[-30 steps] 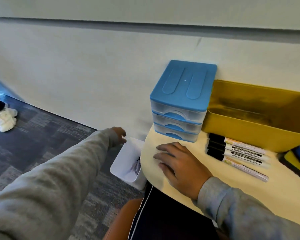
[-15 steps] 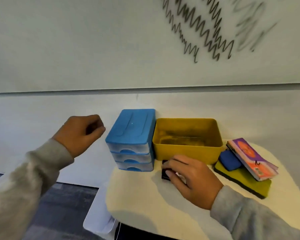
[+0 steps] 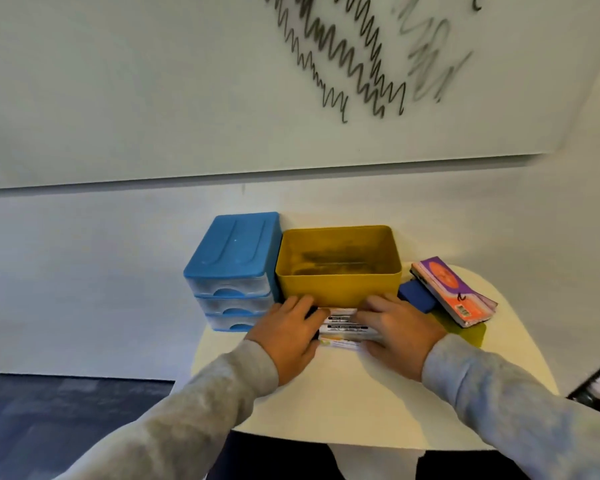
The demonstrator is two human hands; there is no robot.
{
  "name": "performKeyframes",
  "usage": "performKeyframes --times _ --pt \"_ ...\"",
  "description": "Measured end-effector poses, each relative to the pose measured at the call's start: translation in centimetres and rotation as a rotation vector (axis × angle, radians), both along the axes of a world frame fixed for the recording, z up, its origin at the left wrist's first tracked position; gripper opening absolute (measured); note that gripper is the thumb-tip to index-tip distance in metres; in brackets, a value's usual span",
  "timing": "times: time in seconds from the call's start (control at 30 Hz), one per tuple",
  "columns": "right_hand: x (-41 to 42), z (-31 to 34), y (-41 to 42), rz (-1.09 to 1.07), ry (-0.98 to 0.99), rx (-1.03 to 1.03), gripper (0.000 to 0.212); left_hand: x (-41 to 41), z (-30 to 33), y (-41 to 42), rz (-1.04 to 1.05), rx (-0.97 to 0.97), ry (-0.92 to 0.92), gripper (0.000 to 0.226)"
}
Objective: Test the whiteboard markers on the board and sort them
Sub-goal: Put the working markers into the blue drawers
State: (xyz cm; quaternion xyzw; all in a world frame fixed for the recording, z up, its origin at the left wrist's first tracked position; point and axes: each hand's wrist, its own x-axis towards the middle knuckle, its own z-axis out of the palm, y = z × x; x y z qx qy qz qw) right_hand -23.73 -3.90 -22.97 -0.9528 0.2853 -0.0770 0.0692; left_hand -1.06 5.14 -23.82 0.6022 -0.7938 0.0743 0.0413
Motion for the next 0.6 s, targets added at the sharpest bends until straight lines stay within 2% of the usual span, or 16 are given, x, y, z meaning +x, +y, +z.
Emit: performKeyframes --times 0.27,0.47,0.6 --pt "0.3 -1.4 -0.4 -0.035 -0.013 0.014 0.039 0.1 -2.0 -0.2 0.036 0.023 0.05 0.05" --pt "0.4 -2.2 -0.2 -0.08 -0.044 -0.079 0.03 -0.7 -2.5 -0.3 0.047 -0.117 0.026 0.044" --pt "0.8 -1.9 -0.1 -0.076 -0.044 -0.079 0.031 -1.0 -2.2 -0.2 0.018 -0.139 0.057 0.043"
